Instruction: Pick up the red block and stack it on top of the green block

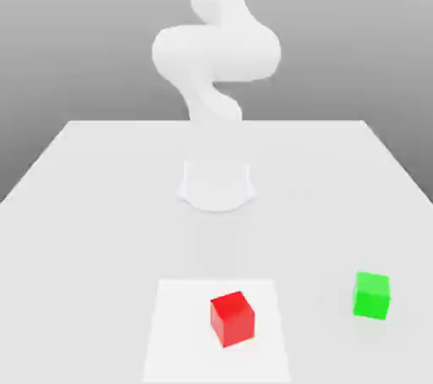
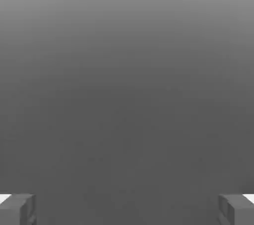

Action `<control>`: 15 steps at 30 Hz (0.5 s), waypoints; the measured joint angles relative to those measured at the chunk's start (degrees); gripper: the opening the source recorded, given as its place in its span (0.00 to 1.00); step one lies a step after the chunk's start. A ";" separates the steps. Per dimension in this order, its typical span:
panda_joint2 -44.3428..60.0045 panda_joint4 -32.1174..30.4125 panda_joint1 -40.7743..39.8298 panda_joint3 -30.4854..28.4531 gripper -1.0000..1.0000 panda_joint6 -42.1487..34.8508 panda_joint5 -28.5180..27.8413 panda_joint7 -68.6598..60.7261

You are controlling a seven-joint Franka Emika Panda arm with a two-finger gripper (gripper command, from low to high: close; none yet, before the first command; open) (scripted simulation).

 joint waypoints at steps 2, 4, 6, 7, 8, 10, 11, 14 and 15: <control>4.45 -1.95 0.87 -0.58 0.50 2.34 0.20 -2.00; 8.68 -3.81 1.63 -1.06 0.50 4.56 0.43 -3.91; 12.86 -5.64 2.36 -1.49 0.50 6.73 0.68 -5.85; 14.94 -6.55 2.71 -1.70 0.50 7.82 0.80 -6.81; 17.03 -7.46 2.92 -1.76 0.50 8.89 0.96 -7.77; 21.19 -9.28 3.54 -2.07 0.50 11.07 1.21 -9.70; 23.27 -10.20 3.85 -2.22 0.50 12.16 1.31 -10.64; 29.50 -12.93 4.52 -2.41 0.50 15.42 1.56 -13.42; 31.58 -13.84 4.67 -2.40 0.50 16.51 1.59 -14.31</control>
